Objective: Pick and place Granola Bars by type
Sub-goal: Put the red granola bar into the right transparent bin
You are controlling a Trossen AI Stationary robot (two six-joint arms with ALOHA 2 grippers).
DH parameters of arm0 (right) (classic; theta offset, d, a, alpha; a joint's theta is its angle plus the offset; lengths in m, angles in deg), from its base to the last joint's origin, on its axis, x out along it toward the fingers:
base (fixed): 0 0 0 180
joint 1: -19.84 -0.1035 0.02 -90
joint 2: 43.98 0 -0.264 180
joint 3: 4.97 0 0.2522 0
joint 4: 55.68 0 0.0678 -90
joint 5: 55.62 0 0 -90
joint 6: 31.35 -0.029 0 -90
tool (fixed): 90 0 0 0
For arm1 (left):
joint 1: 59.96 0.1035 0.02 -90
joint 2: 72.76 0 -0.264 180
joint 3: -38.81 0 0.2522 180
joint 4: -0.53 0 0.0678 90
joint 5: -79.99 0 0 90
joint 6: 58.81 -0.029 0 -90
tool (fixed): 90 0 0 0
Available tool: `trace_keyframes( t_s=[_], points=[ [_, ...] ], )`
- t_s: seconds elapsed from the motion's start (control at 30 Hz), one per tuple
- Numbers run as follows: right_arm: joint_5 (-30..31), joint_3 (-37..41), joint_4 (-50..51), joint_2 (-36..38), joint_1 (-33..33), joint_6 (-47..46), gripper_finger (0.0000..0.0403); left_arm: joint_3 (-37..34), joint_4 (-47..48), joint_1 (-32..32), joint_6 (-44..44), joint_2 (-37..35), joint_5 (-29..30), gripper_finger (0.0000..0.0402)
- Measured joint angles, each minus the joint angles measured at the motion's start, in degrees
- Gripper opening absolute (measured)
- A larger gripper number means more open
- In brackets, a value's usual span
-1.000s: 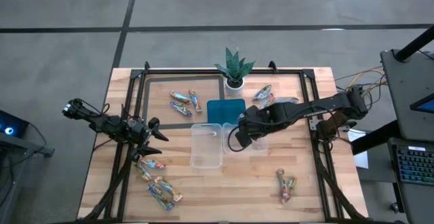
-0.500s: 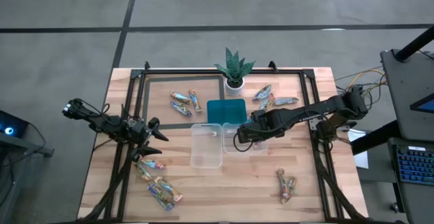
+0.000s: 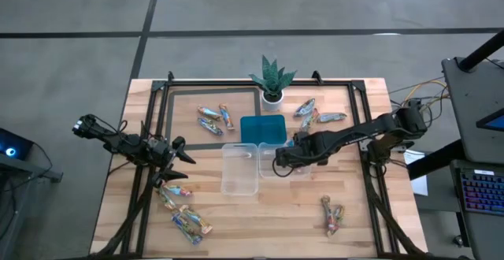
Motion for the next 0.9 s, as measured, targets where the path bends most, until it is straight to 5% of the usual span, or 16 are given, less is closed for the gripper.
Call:
trace_keyframes(
  t_s=[0.9],
  points=[
    [-8.6,7.0,-8.4,-3.1,0.0,0.2,0.0012,0.0,0.0,0.0,0.0,0.0,0.0,0.025]
  ],
)
